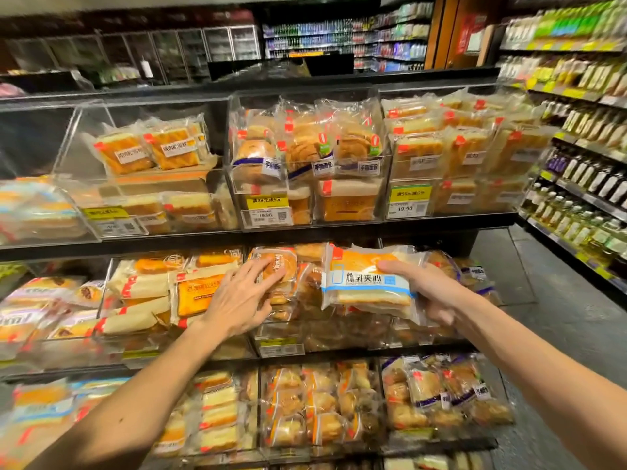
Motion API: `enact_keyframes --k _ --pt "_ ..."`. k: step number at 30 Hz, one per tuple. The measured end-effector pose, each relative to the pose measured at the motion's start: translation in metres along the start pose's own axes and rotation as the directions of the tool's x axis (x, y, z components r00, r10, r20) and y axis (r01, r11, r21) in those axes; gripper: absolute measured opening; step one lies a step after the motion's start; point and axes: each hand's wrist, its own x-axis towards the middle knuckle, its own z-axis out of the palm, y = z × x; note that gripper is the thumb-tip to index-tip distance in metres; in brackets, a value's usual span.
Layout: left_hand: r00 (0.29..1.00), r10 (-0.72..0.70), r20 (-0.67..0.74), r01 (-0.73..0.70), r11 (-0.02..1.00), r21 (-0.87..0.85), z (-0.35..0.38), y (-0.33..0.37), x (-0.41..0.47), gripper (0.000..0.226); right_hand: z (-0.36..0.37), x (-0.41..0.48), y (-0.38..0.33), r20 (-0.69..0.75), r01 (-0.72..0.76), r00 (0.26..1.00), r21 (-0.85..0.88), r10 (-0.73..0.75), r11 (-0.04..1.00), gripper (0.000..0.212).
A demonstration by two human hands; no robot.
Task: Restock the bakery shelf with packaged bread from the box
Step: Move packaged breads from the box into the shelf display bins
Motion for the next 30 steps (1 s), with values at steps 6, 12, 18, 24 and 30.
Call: enact_keyframes --k 6,12,18,24,30 --pt "0.989 -0.133 -0.061 0.111 0.954 -0.279 -0.012 0.013 -0.004 0.068 0.008 -0.01 -0.004 0.051 0.011 0.999 -0.002 -0.011 1.0 0.042" --pt "0.889 -0.429 0.162 0.291 0.254 -0.922 -0.091 0.041 -0.002 0.066 0.047 -0.01 -0.024 0.149 0.083 0.986 -0.068 -0.072 0.994 0.047" --pt "0.846 -0.431 0.315 0.388 0.091 -0.917 -0.114 0.012 -0.068 0.091 0.146 -0.005 -0.036 0.339 0.11 0.937 -0.063 -0.082 0.992 0.056" --pt "0.687 -0.661 0.303 0.341 -0.075 -0.937 -0.132 -0.064 -0.169 0.051 0.279 -0.01 -0.022 0.551 -0.008 0.834 0.057 -0.025 0.998 0.046" --pt "0.605 -0.712 0.355 0.273 -0.234 -0.933 -0.148 -0.153 -0.274 0.028 0.413 -0.017 0.002 0.621 -0.029 0.783 -0.016 0.033 0.999 0.058"
